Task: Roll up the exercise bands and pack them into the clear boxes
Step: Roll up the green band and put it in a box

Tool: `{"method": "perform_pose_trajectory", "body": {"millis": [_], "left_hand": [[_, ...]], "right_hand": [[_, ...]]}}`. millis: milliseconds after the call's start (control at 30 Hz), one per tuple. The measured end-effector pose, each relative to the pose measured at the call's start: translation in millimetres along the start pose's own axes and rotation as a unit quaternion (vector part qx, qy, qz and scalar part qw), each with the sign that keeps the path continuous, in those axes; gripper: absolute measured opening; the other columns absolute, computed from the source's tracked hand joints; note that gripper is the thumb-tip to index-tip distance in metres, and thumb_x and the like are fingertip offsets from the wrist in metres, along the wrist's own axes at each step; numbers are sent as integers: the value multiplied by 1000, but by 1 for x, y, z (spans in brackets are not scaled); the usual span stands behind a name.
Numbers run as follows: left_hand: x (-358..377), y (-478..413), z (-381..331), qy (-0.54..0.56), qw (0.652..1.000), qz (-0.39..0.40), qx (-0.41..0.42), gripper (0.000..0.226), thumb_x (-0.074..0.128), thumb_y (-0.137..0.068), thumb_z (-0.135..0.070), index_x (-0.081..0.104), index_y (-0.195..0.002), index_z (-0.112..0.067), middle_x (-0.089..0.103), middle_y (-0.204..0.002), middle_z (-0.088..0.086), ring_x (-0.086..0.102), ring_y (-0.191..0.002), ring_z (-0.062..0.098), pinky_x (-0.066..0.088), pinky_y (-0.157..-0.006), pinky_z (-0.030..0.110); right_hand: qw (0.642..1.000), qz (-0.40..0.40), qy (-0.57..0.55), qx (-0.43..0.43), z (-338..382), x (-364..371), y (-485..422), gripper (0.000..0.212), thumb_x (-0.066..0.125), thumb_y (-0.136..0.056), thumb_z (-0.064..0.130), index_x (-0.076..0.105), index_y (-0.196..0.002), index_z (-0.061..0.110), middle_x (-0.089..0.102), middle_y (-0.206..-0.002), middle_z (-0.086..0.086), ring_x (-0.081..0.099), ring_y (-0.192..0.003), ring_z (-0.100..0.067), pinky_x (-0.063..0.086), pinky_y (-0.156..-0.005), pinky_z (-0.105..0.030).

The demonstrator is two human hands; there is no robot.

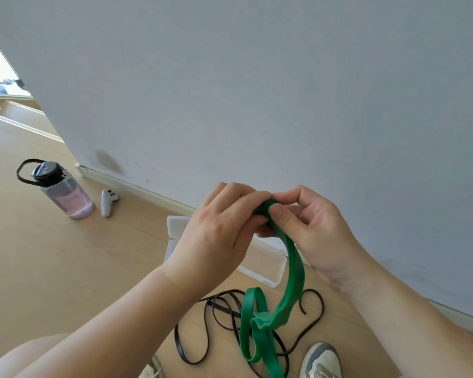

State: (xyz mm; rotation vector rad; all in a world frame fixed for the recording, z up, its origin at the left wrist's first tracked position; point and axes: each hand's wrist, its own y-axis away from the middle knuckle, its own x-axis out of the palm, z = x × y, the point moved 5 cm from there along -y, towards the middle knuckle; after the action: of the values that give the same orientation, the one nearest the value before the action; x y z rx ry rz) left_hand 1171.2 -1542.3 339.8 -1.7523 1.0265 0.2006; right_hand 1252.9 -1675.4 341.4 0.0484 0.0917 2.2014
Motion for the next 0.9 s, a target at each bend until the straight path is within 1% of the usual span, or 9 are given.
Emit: {"method": "perform_pose_trajectory", "body": {"millis": [67,133,233,367,567,700,800,833,900], "left_hand": [[-1,-1,1,-4,1000,-7,-9,23,64,-96,1,69,-118,-2,66,-107,7,60,-93,26,51,-83,33],[-3,-2,4,1,999,-20,-26,20,66,-94,3,67,-114,0,65,-106,7,60,-93,25,52,-83,35],[-7,-1,6,5,998,-42,-49,19,73,-90,5,66,-108,1,63,-101,6,60,-88,22,54,-77,33],[-8,0,2,-21,998,-50,-38,14,78,-86,3,69,-97,2,61,-90,7,60,-78,25,52,-66,36],[-10,3,2,5,995,-86,-55,16,83,-85,-13,71,-85,-2,63,-81,4,65,-68,26,51,-53,42],[0,7,-1,54,995,-60,-57,10,80,-88,-9,77,-93,-1,71,-89,6,72,-76,22,57,-61,38],[0,4,2,75,996,-28,-27,8,79,-89,-4,77,-95,-1,70,-90,7,70,-75,21,55,-63,35],[-1,2,3,73,997,-13,-22,13,81,-88,-6,77,-99,-2,70,-93,7,68,-78,18,56,-67,33],[-1,0,1,50,999,14,-3,32,80,-89,-9,72,-120,-2,69,-107,7,63,-91,12,55,-81,26]], "right_hand": [[1000,2,-14,8,-1,1,0,22,69,-88,22,62,-103,8,80,-89,-15,78,-85,-33,62,-84,-36],[999,4,-38,9,-1,-2,-2,32,71,-80,27,63,-103,6,79,-94,-18,77,-92,-36,59,-93,-44],[998,8,-62,-2,0,-5,-4,26,75,-76,21,71,-97,7,78,-102,-21,76,-98,-38,58,-96,-47],[998,-3,-64,-4,-2,-1,-5,13,78,-72,19,77,-85,17,78,-98,-22,76,-88,-37,59,-87,-44],[997,-20,-65,-21,-2,0,-4,15,76,-77,20,76,-92,17,78,-93,-20,76,-87,-33,61,-87,-44],[999,-41,-21,-17,0,-10,-8,9,70,-90,0,71,-93,9,78,-89,-21,77,-82,-33,61,-83,-41],[999,1,30,-25,8,-17,-10,13,67,-92,-6,70,-93,6,79,-91,-20,76,-84,-34,62,-85,-40],[999,20,44,-24,10,-18,-10,13,67,-92,-7,70,-94,6,79,-93,-19,77,-87,-35,62,-87,-39],[997,48,58,-13,10,-16,-11,13,66,-92,-7,68,-100,3,79,-95,-17,77,-91,-32,61,-88,-37]]}}
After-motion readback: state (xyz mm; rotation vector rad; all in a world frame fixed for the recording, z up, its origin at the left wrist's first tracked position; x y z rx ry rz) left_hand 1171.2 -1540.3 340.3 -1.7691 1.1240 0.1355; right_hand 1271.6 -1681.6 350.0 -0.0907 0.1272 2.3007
